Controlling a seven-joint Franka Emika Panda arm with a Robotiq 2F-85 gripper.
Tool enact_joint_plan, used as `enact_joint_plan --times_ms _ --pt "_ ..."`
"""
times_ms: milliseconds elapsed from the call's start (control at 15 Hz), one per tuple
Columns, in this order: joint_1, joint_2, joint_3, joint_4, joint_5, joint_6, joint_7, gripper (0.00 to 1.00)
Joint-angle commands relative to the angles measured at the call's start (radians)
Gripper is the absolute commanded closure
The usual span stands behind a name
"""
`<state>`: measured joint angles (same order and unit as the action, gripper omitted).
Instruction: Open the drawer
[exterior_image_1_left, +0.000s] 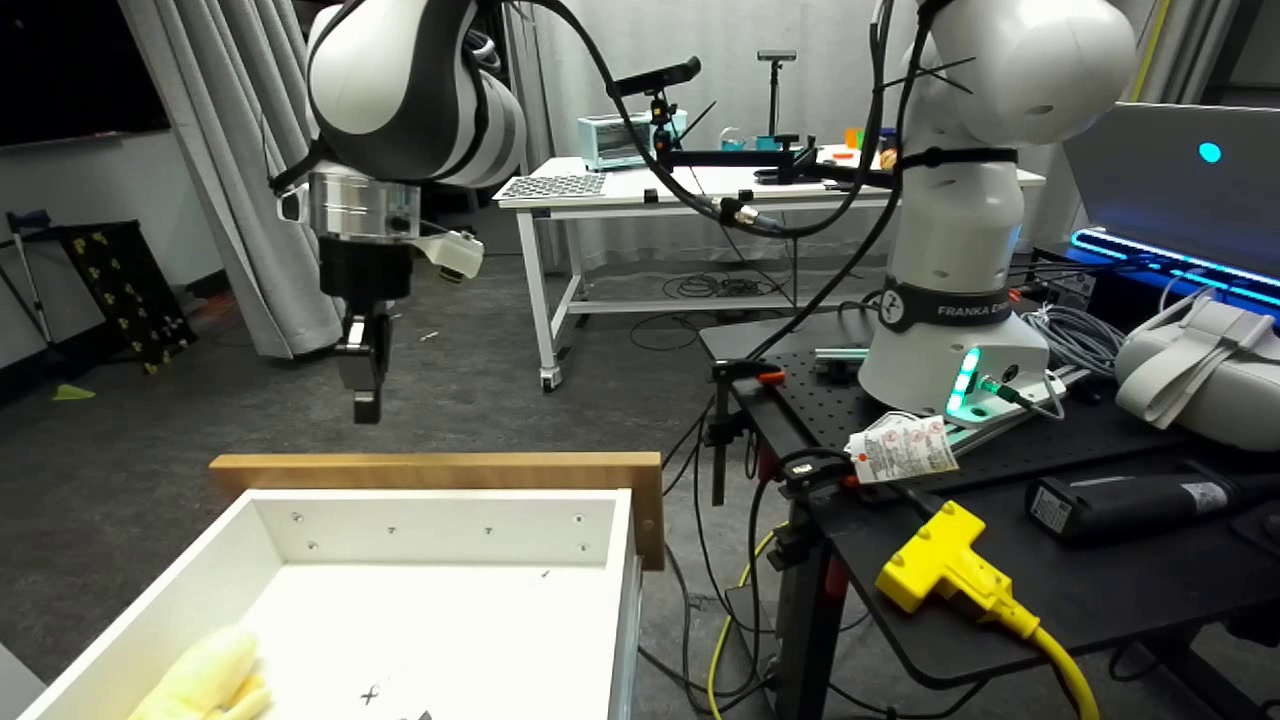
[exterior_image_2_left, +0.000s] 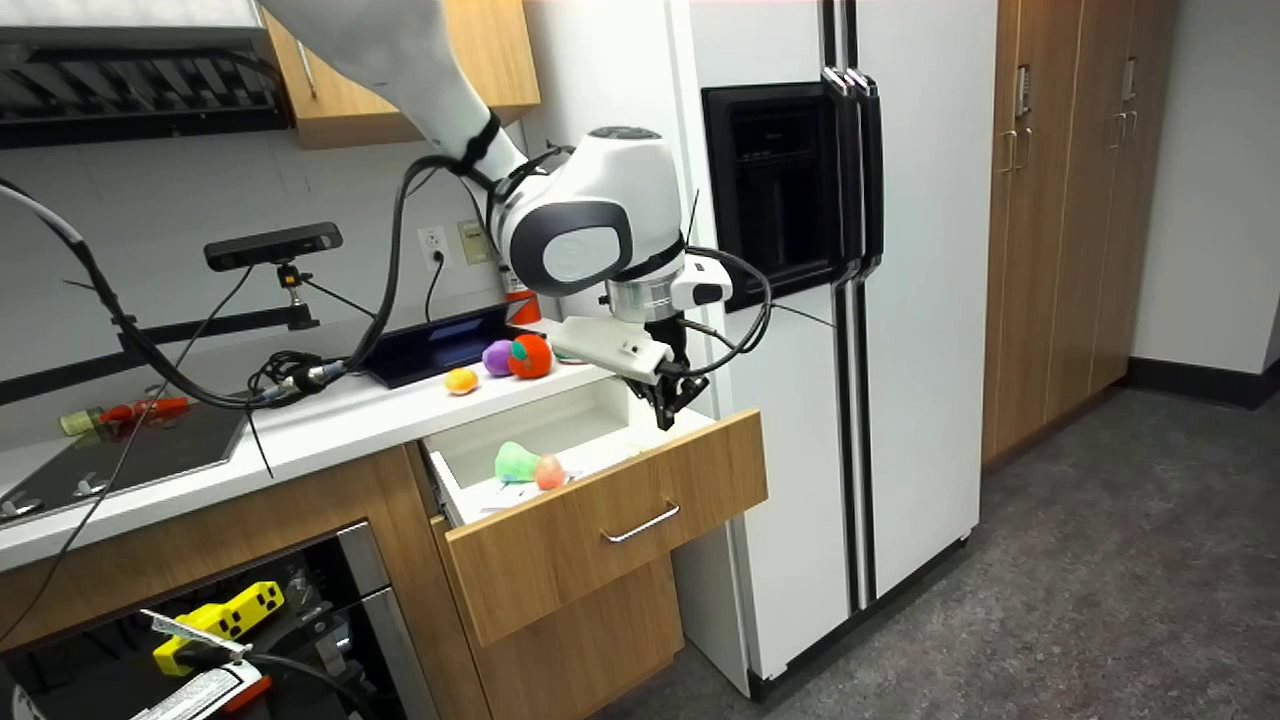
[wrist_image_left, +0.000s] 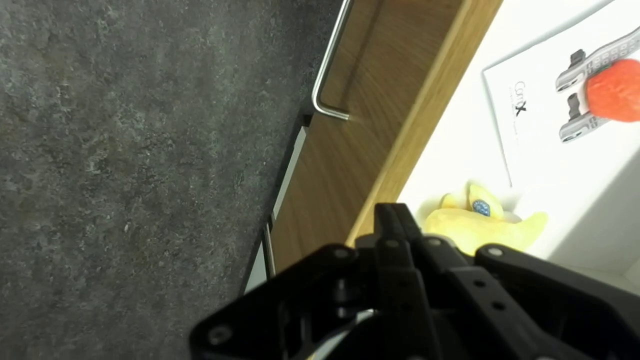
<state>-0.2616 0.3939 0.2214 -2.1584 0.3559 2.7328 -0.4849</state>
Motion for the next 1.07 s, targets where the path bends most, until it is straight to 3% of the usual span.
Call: enact_joint_plan --times_ms 0,400,467,533,1000 --pt "-0.036 -0.019 0.031 -0.013 0.033 -0.005 -0.095 1.0" --pt "-0.072 -0.012 0.07 -0.005 0.071 -0.004 -0.225 1.0" --pt "-0.076 -0.012 0.074 -0.004 0.082 -0.01 -0.247 0.9" --pt "-0.08 -0.012 0.078 -0.003 0.092 -0.011 -0.267 0.72" --pt "-0.087 -0.009 0.088 0.0 0.163 -0.01 -0.388 0.21"
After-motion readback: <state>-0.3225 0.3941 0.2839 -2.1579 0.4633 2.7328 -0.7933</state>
